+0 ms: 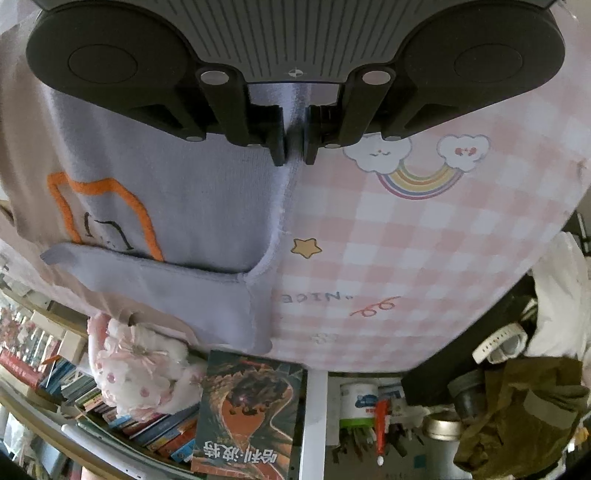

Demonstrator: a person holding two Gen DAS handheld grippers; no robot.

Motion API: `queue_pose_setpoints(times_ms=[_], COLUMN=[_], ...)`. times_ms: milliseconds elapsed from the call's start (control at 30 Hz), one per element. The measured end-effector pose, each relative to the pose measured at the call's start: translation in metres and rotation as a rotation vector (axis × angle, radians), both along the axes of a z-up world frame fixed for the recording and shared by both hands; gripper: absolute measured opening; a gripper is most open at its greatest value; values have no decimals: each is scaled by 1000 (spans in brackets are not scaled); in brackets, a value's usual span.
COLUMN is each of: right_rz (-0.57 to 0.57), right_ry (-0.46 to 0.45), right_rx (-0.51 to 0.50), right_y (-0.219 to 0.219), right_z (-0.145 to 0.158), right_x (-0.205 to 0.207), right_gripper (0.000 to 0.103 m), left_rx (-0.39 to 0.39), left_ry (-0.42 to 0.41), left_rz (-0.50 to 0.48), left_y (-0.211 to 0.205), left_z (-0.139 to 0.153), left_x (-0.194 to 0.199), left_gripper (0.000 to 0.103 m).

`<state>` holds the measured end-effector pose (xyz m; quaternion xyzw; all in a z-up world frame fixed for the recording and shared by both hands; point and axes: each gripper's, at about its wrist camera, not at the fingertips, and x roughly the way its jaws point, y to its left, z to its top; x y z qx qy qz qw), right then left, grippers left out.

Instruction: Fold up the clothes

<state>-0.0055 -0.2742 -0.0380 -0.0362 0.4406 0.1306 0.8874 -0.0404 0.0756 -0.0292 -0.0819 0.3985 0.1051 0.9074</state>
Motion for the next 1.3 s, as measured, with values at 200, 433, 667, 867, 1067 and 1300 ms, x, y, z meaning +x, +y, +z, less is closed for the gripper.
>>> queue_pose_setpoints(times_ms=[200,433,667,867,1067,1300], right_rz=[-85,-165,-241,-270,-292,-301], right_ry=[15,-118,-155,-153,-151,-147], right_rx=[87,66,51,38,24,-3], right_y=[-9,-11,-14,-14,-12,-9], right_z=[15,41,46,44,44,43], right_x=[-5,-34,-56,-77,-95,-109], right_gripper=[41,70,79,83,85,85], left_rx=[104,107,138,123,105,83], left_ry=[-81,-130,-116,-108,-102,-110], left_rz=[57,-47,-157,-188,-203,-245], left_y=[-15,-47,-72,-74,-71,-74], left_z=[29,45,40,37,35,33], left_x=[-23,-46,-57,-68,-75,-79], left_gripper=[43,62,75,80,83,83])
